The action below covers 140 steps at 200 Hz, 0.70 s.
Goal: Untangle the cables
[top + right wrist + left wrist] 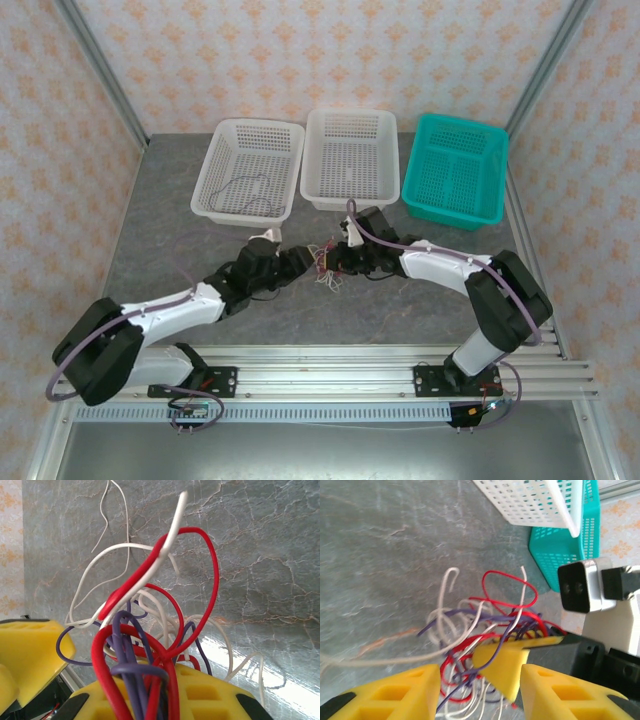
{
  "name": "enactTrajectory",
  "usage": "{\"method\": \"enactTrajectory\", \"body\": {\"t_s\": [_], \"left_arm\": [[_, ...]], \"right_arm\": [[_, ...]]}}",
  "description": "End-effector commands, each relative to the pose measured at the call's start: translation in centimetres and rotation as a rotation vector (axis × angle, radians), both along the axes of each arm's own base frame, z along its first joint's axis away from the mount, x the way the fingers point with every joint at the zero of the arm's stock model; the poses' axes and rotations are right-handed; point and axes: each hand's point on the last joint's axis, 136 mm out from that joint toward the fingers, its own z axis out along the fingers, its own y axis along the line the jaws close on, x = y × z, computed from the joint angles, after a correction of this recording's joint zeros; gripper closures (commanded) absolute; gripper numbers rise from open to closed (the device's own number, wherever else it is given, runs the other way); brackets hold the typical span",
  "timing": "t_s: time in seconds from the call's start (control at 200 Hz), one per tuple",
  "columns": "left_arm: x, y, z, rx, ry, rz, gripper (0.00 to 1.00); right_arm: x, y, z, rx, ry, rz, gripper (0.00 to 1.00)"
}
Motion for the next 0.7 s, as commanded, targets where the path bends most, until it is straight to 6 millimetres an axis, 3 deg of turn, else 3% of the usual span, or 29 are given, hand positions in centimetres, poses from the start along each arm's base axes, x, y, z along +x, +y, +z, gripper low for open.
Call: {"method": "enactTrajectory", "body": {"t_s": [0.0,0.105,0.2,0.38,0.44,0.55,0.696], "left_arm": [[1.3,-1.3,1.5,-0.049,-0.047,-0.002,0.55],[1.5,-1.1,0.0,-0.028,-0.009,0.016,0.59],[1.5,-0.8,-0.9,-0.014,0.008,0.035,0.72],[1.4,-0.6,-0.9,0.0,0.004,0.036,1.0],[1.2,-0.1,-0.7,0.021,-0.007,0.037,1.0],[0.9,1.8,0.2,0.073,-0.03,0.063,1.0],[0.3,5.8,1.1,0.078,-0.031,0.14,1.0]], "right_arm": [[0.2,1.0,1.8,0.04,-0.02,0.015,0.91],[0.2,1.0,1.8,0.042,-0.009,0.01,0.91],[0.3,0.9,1.9,0.044,-0.011,0.001,0.91],[1.0,-0.2,0.8,-0.026,-0.004,-0.07,0.9],[1.7,-1.5,-0.1,-0.08,0.004,-0.131,0.87],[3.4,-5.9,-2.2,-0.196,0.031,-0.309,0.8],[4.5,-15.0,-4.7,-0.319,0.079,-0.654,0.74]]}}
